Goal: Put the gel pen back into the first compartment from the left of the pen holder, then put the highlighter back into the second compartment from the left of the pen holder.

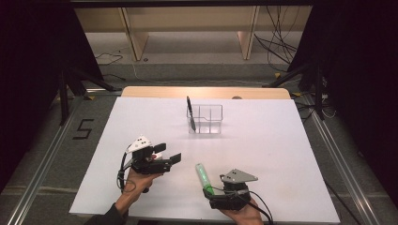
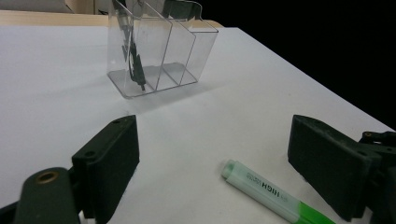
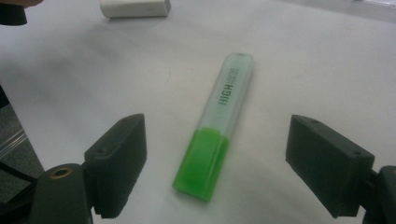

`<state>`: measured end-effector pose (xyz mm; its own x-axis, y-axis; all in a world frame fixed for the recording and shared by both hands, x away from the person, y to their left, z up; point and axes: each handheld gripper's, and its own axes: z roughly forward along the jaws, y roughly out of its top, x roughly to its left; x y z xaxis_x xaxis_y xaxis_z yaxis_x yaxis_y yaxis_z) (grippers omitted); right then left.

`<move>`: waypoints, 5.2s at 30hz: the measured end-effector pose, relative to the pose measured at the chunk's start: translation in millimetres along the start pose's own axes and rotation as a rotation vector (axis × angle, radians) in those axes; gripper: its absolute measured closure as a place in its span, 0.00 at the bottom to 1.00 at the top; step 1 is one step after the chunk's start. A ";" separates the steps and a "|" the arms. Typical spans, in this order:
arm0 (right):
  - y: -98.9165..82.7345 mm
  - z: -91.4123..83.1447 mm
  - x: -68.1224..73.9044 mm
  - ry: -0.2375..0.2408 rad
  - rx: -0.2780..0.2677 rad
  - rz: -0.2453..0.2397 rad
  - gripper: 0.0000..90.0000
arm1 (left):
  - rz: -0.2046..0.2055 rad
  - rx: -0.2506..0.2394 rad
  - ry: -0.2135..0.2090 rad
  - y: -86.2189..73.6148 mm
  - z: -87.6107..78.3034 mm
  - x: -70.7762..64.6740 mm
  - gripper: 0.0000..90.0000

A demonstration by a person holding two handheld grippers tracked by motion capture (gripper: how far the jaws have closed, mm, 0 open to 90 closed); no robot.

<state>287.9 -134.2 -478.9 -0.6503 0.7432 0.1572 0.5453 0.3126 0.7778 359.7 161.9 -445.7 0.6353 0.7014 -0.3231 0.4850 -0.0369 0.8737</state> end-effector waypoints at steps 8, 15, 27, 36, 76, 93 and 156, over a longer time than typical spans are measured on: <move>-1.9 4.8 3.6 -0.006 0.025 -0.011 0.25 | 0.005 -0.006 0.004 -6.3 -6.7 -1.3 0.18; -2.9 7.9 6.6 0.001 0.035 0.003 0.25 | 0.032 0.019 0.006 -13.2 -7.0 -4.5 0.18; -4.9 12.6 9.6 -0.013 0.062 -0.005 0.27 | 0.092 0.034 0.017 -23.4 -18.1 -6.0 0.18; -5.9 17.1 11.2 -0.029 0.082 -0.012 0.29 | 0.089 0.051 0.022 -30.1 -25.1 -9.5 0.18; -7.2 21.6 20.7 -0.140 0.103 -0.099 0.74 | 0.095 0.070 0.011 -35.4 -23.0 -14.5 0.18; -3.3 16.2 14.5 -0.106 0.077 -0.087 0.75 | 0.090 0.073 0.018 -35.4 -23.0 -11.8 0.18; 3.0 -26.2 39.4 -0.177 -0.174 -0.533 0.75 | -0.033 0.050 -0.106 -16.4 -22.0 -25.1 0.18</move>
<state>250.0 -119.4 -454.5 -0.7047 0.6021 -0.3754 0.0628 0.5800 0.8122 322.6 160.6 -443.9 0.6774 0.6238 -0.3900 0.5343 -0.0528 0.8436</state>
